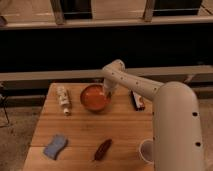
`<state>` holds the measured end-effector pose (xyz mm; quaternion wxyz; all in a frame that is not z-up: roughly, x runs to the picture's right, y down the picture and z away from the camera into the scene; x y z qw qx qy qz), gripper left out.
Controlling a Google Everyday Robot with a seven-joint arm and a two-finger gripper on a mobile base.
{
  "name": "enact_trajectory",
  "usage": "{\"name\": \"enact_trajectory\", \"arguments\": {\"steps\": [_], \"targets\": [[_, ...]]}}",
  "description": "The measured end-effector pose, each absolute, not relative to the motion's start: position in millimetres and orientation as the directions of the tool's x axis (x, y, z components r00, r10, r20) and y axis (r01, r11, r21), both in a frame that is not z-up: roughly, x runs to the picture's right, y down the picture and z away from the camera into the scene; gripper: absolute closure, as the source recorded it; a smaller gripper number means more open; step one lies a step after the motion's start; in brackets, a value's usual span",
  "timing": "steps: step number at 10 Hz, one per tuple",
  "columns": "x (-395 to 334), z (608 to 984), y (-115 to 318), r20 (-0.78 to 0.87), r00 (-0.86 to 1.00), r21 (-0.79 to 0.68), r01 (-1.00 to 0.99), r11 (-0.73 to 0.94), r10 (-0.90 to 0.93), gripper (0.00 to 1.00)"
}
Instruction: Pick up the ceramic bowl
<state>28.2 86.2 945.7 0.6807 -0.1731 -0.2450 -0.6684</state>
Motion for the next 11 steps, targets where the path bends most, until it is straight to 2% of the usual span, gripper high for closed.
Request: {"name": "enact_trajectory", "arguments": {"steps": [1, 3, 11], "targets": [[30.9, 943.6, 86.3, 0.568, -0.021, 0.095, 0.995, 0.041, -0.822, 0.92], [32.7, 937.3, 85.1, 0.566, -0.036, 0.105, 0.994, 0.029, -0.823, 1.00], [72.9, 878.2, 60.8, 0.501, -0.057, 0.152, 0.988, 0.024, -0.864, 1.00]]}}
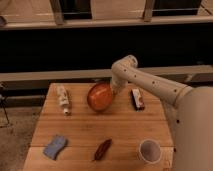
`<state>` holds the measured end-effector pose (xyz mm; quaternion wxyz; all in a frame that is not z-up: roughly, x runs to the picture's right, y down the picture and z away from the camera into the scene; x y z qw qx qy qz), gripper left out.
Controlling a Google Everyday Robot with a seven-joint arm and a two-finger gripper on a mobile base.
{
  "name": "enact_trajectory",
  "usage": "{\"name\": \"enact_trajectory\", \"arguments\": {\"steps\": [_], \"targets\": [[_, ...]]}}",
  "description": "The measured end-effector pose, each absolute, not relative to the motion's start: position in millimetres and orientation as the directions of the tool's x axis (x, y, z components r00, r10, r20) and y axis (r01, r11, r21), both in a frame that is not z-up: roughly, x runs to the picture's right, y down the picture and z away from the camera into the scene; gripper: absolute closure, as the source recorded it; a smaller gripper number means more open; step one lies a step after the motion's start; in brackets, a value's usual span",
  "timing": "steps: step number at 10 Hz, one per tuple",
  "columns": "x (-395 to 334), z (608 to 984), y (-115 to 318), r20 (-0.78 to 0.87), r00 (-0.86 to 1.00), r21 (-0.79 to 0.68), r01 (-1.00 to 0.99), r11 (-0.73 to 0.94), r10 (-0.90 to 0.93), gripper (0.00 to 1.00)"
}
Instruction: Pick up the ceramic bowl
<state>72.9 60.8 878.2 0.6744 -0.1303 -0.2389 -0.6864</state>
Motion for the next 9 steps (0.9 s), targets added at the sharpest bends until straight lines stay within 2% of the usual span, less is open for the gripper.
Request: {"name": "enact_trajectory", "arguments": {"steps": [9], "targets": [[102.2, 818.8, 30.1, 0.399, -0.069, 0.123, 0.992, -0.021, -0.914, 1.00]]}}
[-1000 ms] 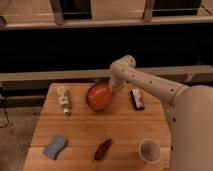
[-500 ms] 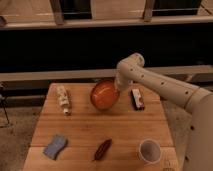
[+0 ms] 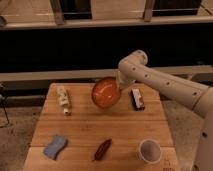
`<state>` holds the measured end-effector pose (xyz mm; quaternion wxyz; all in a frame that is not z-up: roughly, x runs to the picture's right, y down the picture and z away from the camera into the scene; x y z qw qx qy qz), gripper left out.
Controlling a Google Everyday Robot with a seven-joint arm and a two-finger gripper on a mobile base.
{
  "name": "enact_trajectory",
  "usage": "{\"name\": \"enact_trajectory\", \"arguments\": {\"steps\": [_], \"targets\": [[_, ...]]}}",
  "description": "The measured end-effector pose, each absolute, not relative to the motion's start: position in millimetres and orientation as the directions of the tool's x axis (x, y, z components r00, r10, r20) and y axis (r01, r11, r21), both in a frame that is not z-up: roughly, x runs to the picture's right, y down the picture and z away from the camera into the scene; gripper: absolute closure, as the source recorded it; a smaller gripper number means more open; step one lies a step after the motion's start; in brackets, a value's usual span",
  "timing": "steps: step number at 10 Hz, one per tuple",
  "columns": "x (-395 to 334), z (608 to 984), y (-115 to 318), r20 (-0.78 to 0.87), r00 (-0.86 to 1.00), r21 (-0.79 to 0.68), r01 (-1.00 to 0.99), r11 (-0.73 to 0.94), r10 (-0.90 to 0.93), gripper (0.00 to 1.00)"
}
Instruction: Pick up the ceramic bowl
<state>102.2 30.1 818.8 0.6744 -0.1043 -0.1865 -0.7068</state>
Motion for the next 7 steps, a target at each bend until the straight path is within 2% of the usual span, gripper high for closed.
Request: {"name": "enact_trajectory", "arguments": {"steps": [2, 5, 7], "targets": [[105.0, 798.7, 26.8, 0.389, -0.069, 0.117, 0.993, -0.025, -0.919, 1.00], [112.4, 730.9, 16.5, 0.365, -0.067, 0.101, 0.994, -0.032, -0.928, 1.00], [117.0, 706.7, 16.6, 0.353, -0.066, 0.093, 0.995, -0.035, -0.933, 1.00]]}}
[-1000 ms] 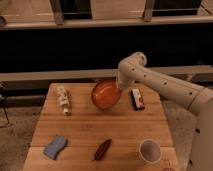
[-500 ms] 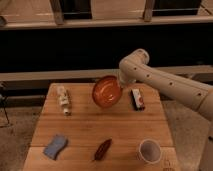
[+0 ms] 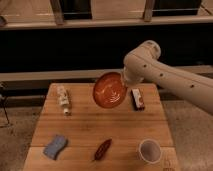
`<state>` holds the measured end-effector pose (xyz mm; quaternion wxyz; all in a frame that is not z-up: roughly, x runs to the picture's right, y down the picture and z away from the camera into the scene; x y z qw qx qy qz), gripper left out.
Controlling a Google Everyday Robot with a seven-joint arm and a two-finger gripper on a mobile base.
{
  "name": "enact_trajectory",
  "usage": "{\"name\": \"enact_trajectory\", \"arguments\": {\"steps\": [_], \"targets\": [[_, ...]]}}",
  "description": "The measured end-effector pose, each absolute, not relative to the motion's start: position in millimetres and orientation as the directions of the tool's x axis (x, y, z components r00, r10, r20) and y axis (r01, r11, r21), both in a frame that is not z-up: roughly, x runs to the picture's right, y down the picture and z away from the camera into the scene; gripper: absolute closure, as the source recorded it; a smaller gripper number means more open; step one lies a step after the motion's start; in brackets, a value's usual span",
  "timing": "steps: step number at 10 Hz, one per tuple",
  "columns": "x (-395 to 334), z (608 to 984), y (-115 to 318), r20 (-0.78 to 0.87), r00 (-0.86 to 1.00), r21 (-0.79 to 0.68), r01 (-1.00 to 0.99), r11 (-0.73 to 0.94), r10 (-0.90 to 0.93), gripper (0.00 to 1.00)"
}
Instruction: Pick up the ceramic bowl
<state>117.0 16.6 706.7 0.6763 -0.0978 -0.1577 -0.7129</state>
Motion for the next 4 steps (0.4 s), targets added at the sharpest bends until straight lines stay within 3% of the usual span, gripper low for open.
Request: {"name": "enact_trajectory", "arguments": {"steps": [2, 4], "targets": [[117.5, 699.4, 16.9, 0.352, -0.067, 0.097, 0.995, -0.034, -0.934, 1.00], [115.8, 721.3, 11.2, 0.352, -0.074, 0.108, 0.993, -0.038, -0.933, 1.00]]}}
